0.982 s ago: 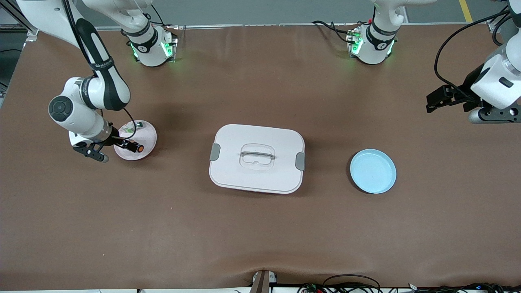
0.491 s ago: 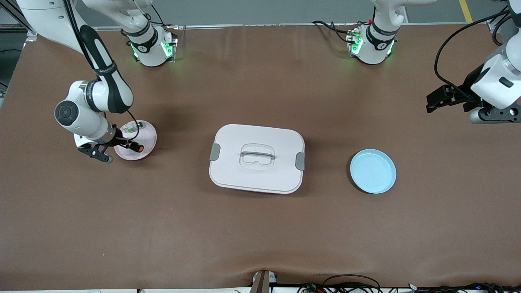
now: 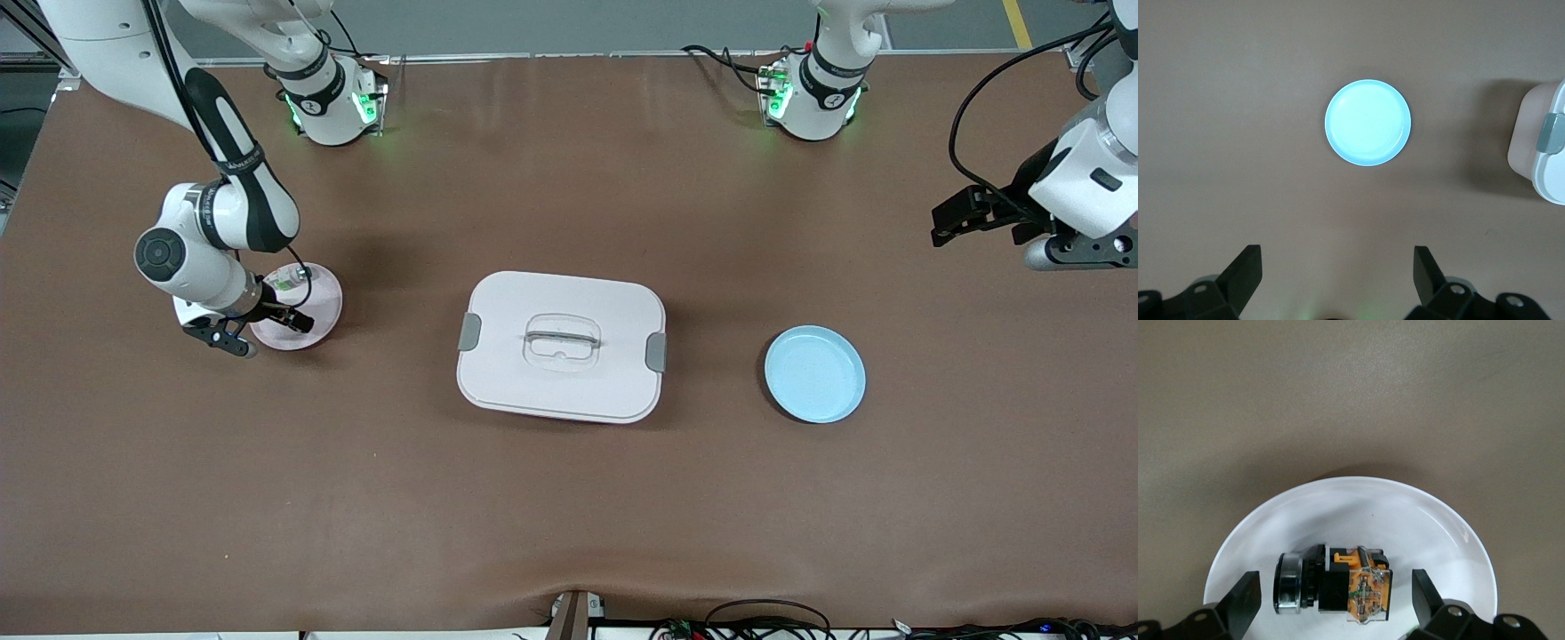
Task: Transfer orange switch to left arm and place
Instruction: 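Close the right gripper on the orange switch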
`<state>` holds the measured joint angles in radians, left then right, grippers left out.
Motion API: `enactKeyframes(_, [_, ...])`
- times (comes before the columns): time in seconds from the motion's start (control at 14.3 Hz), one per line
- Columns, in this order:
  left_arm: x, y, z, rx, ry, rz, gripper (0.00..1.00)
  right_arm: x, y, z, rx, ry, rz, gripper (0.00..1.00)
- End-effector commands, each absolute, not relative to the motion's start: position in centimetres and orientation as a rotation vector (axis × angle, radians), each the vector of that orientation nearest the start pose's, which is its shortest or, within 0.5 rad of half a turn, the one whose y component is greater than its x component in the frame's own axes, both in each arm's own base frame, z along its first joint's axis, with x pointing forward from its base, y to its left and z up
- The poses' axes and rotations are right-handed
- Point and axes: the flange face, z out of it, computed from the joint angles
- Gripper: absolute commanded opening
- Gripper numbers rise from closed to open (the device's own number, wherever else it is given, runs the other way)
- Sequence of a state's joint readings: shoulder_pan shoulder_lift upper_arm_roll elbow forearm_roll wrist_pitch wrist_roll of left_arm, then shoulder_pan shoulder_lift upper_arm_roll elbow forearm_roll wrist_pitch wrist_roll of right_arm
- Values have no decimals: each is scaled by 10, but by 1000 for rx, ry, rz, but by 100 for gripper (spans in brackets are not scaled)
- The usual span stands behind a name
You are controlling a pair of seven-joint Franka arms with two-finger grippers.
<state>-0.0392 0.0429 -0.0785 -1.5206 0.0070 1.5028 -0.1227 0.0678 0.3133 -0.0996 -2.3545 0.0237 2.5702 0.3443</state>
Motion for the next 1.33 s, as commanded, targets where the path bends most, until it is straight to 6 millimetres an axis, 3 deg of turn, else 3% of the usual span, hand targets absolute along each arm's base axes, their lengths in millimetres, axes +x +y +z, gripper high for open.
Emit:
enactKeyframes(0.0, [559,-67,623,-3123,-11,78,100,502,-14,186,-3106,636,146,100])
enactKeyframes(1.26, [560,-65,621,-3121,-11,80,100,501,-17,169,-3113,622,145,100])
